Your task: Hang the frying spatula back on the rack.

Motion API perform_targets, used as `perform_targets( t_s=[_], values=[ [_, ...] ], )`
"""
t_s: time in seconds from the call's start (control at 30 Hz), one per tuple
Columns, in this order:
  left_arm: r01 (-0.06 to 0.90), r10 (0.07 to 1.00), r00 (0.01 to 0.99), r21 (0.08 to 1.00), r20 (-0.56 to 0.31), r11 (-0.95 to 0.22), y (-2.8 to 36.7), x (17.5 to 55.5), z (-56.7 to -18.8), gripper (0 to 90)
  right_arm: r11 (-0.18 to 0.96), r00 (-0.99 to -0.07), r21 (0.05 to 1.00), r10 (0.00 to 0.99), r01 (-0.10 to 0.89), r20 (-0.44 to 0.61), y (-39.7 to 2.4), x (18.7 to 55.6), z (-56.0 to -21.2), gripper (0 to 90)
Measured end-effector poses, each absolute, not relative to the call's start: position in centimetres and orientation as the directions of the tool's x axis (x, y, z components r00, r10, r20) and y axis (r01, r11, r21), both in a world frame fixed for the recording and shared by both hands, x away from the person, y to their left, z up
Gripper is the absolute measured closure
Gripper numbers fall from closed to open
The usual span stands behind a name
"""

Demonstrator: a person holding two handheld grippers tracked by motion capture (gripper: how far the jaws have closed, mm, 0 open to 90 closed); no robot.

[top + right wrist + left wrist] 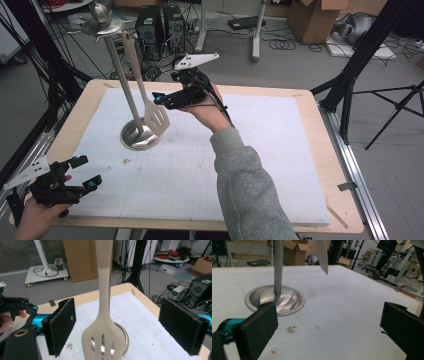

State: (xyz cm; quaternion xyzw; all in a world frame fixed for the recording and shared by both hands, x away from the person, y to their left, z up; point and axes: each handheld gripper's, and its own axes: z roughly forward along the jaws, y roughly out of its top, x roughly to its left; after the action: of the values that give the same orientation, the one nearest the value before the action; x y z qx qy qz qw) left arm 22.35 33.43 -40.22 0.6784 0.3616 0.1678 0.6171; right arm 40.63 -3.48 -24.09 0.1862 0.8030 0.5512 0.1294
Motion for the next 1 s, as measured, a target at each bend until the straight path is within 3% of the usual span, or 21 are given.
perform_targets(
  t_s=[1.0],
  values=[
    [0.275, 0.695, 0.682, 0.96, -0.227, 0.044, 32.9, 24.0, -40.5, 1.9, 0.346, -0.895, 0.922, 0.446, 0.174, 0.002, -7.6, 39.9, -25.6, 10.1]
  ],
)
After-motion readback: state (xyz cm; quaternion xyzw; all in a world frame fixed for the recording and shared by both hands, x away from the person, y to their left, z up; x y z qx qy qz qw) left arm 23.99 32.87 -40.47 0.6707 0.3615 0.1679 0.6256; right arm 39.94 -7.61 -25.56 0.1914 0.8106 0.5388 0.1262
